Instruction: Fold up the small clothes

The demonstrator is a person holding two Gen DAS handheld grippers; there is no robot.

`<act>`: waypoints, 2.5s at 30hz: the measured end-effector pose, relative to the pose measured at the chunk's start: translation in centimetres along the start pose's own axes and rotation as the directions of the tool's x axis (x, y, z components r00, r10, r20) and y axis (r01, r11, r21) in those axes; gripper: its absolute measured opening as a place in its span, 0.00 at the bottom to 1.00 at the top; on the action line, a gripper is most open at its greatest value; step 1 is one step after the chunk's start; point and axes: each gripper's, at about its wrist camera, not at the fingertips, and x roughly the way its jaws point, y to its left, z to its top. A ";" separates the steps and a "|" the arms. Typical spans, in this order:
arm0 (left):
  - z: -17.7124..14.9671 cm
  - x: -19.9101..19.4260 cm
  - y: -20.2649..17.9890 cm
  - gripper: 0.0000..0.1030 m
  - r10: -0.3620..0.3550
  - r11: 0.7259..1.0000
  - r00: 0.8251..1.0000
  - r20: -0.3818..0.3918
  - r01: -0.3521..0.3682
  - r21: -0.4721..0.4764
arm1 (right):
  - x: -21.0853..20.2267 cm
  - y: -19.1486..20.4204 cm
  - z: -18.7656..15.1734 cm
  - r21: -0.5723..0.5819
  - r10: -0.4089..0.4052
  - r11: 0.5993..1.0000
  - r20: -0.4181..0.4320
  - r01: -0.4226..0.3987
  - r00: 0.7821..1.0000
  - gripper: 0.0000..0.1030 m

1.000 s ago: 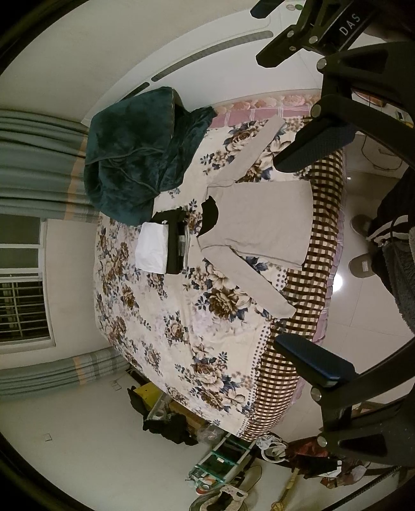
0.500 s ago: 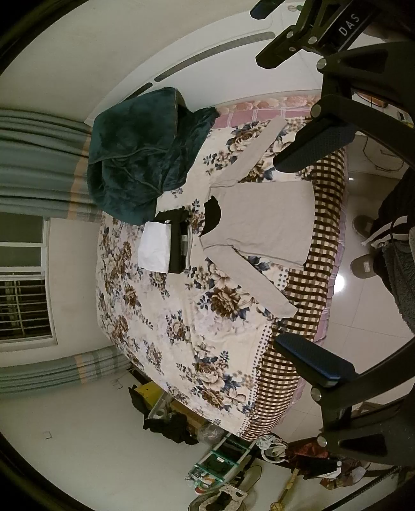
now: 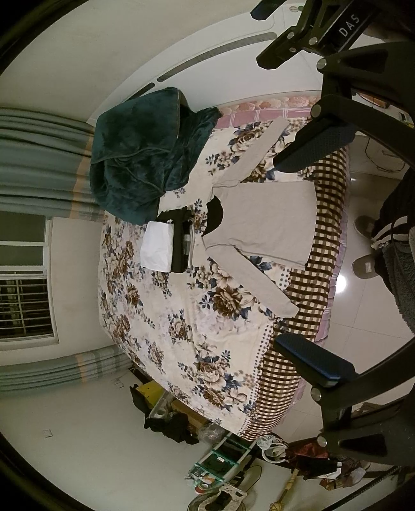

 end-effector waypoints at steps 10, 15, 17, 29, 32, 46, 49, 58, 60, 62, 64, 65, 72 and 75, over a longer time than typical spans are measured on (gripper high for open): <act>0.1 0.0 0.0 1.00 0.000 1.000 1.000 0.005 0.000 -0.002 | -0.1 0.1 0.0 0.001 0.000 1.000 0.005 0.000 1.000 1.00; 0.5 -0.1 0.0 1.00 0.000 1.000 1.000 0.006 0.000 -0.001 | -0.2 0.3 0.2 -0.001 0.001 1.000 0.006 -0.001 1.000 1.00; 0.4 -0.1 0.1 1.00 -0.001 1.000 1.000 0.007 0.001 -0.002 | -0.2 0.5 0.5 0.000 0.001 1.000 0.006 -0.001 1.000 1.00; 2.2 0.4 -0.1 1.00 -0.010 1.000 1.000 0.001 0.010 0.001 | -0.2 0.5 0.1 0.004 0.004 1.000 0.009 -0.004 1.000 1.00; 3.7 2.3 0.2 1.00 0.004 1.000 1.000 0.009 -0.004 0.000 | 0.3 0.8 1.3 0.034 0.005 0.999 -0.018 -0.005 1.000 1.00; 4.6 28.0 -2.0 1.00 0.100 0.994 0.979 -0.178 -0.093 0.050 | 23.5 -14.5 -5.3 0.497 -0.096 0.821 -0.365 0.281 0.926 1.00; 3.5 34.9 -4.1 1.00 0.146 0.989 0.960 -0.238 -0.135 0.062 | 31.2 -20.2 -9.7 0.581 -0.054 0.746 -0.435 0.326 0.899 0.99; -0.7 53.9 -7.9 1.00 0.252 0.966 0.862 -0.441 -0.251 0.062 | 55.3 -32.8 -23.2 0.823 0.175 0.425 -0.483 0.376 0.858 0.77; -1.7 57.1 -8.0 1.00 0.267 0.961 0.841 -0.471 -0.269 0.066 | 59.1 -34.2 -25.7 0.855 0.200 0.338 -0.473 0.392 0.858 0.77; -2.6 59.5 -8.2 1.00 0.274 0.958 0.826 -0.493 -0.281 0.062 | 62.6 -35.4 -28.5 0.871 0.224 0.253 -0.476 0.421 0.850 0.77; -3.4 61.5 -8.0 1.00 0.276 0.955 0.814 -0.512 -0.291 0.052 | 64.9 -35.8 -30.4 0.878 0.241 0.184 -0.476 0.441 0.846 0.77; -3.8 62.3 -8.0 1.00 0.273 0.955 0.809 -0.520 -0.292 0.047 | 65.7 -36.0 -31.1 0.882 0.238 0.161 -0.471 0.444 0.849 0.77; -5.3 64.6 -6.8 1.00 0.244 0.959 0.817 -0.523 -0.282 0.007 | 66.8 -35.6 -31.3 0.872 0.066 0.154 -0.478 0.465 0.876 0.05; -5.7 63.8 -5.2 1.00 0.219 0.962 0.835 -0.504 -0.272 -0.032 | 66.4 -33.7 -28.3 0.835 -0.018 0.307 -0.475 0.457 0.880 0.05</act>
